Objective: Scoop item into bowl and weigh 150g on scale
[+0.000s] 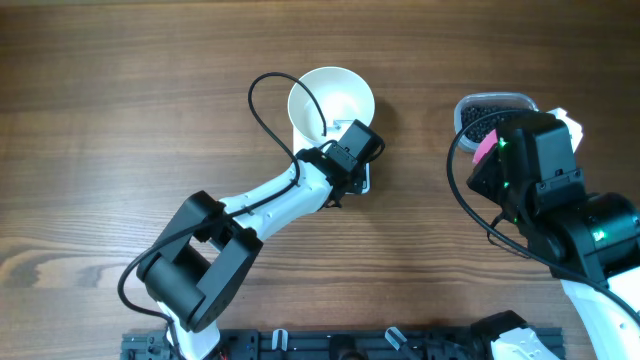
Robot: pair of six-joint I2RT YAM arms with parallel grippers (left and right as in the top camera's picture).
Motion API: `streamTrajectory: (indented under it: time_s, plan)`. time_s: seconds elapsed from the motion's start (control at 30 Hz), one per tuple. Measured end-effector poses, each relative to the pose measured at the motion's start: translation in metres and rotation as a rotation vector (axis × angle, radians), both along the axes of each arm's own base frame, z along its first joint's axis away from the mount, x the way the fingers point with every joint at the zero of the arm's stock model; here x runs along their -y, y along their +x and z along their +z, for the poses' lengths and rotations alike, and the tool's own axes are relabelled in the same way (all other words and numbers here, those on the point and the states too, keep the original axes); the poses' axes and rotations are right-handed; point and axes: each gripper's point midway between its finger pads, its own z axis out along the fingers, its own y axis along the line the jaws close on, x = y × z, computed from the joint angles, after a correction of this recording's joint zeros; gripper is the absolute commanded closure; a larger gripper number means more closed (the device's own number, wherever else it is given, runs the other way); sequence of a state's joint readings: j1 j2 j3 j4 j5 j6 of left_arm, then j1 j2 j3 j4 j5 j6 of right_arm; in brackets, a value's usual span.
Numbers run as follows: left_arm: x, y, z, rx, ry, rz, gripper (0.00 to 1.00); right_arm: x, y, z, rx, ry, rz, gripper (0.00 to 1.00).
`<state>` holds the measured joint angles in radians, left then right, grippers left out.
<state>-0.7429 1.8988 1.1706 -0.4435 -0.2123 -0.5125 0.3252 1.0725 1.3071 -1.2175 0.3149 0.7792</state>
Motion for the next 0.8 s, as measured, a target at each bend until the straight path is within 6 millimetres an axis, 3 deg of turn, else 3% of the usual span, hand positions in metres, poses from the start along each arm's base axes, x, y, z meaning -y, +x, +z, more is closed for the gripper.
streamTrajectory:
  time_s: [0.8]
  plan:
    - [0.0028, -0.0009, -0.0012, -0.005, -0.018, -0.002, 0.96, -0.0004, 0.0013, 0.0009, 0.007, 0.002, 0.000, 0.96]
